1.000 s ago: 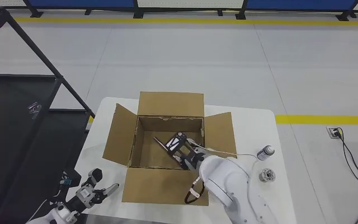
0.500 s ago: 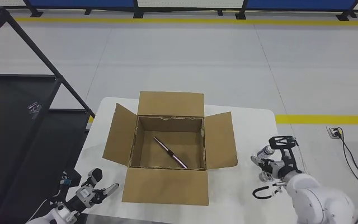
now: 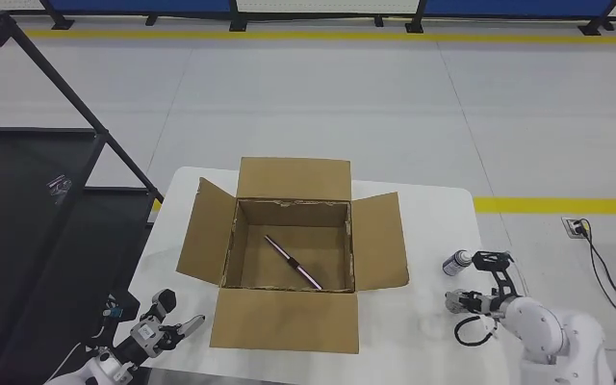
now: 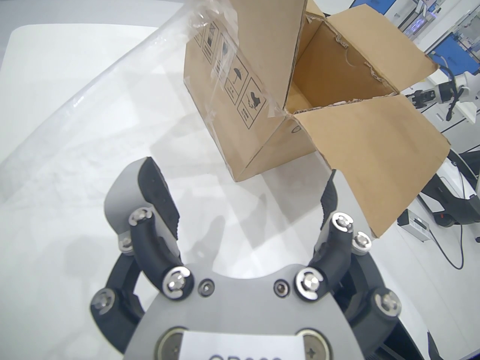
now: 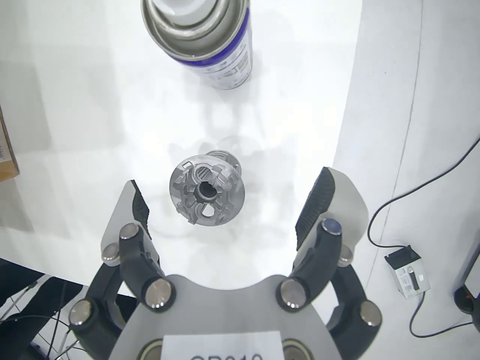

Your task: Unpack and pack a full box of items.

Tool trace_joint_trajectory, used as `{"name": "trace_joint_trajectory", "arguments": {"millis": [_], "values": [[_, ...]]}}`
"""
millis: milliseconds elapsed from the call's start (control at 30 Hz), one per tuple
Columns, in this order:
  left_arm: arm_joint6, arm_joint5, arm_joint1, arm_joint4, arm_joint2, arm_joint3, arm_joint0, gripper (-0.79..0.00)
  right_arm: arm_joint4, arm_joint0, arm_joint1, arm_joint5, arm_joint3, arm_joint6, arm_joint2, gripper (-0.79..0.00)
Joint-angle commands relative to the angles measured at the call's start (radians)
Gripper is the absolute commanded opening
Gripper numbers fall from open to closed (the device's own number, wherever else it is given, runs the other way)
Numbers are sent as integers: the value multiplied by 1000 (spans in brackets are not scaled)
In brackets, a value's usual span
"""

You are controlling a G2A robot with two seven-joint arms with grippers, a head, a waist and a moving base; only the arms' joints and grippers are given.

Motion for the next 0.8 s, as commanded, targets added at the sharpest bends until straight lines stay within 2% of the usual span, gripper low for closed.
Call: {"name": "trace_joint_trajectory", "arguments": {"millis": [0, 67, 100, 133, 167, 333, 367, 567, 767], "values": [[0, 0, 0, 0, 0, 0, 0, 0, -17, 3, 4, -11, 3, 12, -18, 0], [0, 0, 0, 0, 0, 0, 0, 0, -35, 10, 7, -5, 9, 22, -35, 0], [0, 0, 0, 0, 0, 0, 0, 0, -42, 14, 9, -6, 11, 28, -45, -111], [0, 0, 0, 0, 0, 0, 0, 0, -47, 17, 11, -7, 14, 32, -52, -305], [0, 0, 0, 0, 0, 0, 0, 0, -49, 20, 12, -7, 16, 36, -60, -440], [0, 0, 0, 0, 0, 0, 0, 0, -64, 32, 19, 1, 18, 54, -93, -754], [0, 0, 0, 0, 0, 0, 0, 0, -62, 34, 20, -3, 17, 58, -98, -785], [0, 0, 0, 0, 0, 0, 0, 0, -38, 30, 29, 10, -9, 61, -101, -785], [0, 0, 0, 0, 0, 0, 0, 0, 19, -47, 36, 37, -158, 23, -63, -785]]}}
